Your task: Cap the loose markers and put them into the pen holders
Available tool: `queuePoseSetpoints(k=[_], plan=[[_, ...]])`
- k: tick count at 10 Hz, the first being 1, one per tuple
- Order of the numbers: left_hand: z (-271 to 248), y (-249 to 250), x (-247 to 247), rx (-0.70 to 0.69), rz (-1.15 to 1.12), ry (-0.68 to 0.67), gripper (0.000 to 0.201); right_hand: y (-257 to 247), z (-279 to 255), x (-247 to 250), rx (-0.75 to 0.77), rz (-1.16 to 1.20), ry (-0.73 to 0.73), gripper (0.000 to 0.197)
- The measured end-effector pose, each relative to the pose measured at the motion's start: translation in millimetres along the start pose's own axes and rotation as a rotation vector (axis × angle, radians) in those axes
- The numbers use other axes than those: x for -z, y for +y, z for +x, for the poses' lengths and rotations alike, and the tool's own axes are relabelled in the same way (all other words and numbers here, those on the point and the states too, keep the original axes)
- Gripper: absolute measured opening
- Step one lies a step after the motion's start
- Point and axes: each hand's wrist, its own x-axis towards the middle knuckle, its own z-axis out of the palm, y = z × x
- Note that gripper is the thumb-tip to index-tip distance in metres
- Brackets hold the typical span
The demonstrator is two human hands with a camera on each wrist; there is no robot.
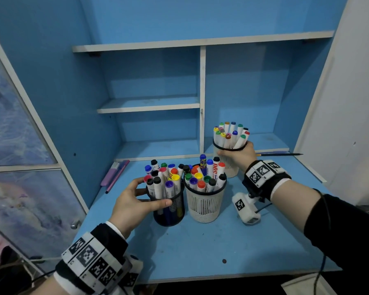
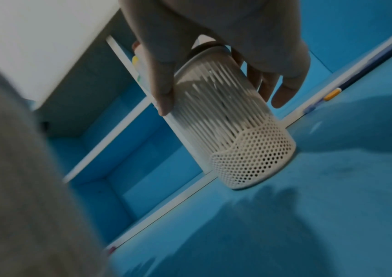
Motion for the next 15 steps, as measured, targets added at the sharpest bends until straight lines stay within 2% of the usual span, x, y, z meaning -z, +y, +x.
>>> queuePoseSetpoints(k=[1,2,3,5,6,8,10,13,14,15], plan=[[-1,-1,-1,-0.004,-0.013,-0.005,0.102,4,-22,16,0.021,0.029,-0.054,0.097],[-2,-1,-2,-0.01,-0.033,-0.003,0.096,1,-57,33,0.062,0.073,-0.133,0.077],[-2,-1,-3,-0.016,-0.036,0.006,0.08,4,-86,48,0.056,0.145,-0.149,0.077],[-1,-2,-4,-0.022,-0.045,0.012,0.084,12,-125,66,0.024,0.222,-0.138,0.081],[1,-4,-4,-0.018,-0.042,0.011,0.087,16,-132,66,0.002,0.243,-0.145,0.088],[-2,-3,-4,-0.016,-0.035,0.017,0.087,15,-143,67,0.002,0.297,-0.09,0.083],[-4,-2,-6,0.003,-0.058,0.01,0.09,19,-155,68,-0.002,0.288,-0.064,0.086],[-10,-1,-8,0.019,-0.09,0.027,0.089,18,-159,73,-0.052,0.313,-0.119,0.081],[-7,-6,-7,0.005,-0.097,-0.003,0.085,16,-160,81,-0.047,0.291,-0.117,0.077],[-15,-8,-4,-0.002,-0.075,-0.012,0.066,10,-169,92,-0.011,0.206,-0.054,0.071]])
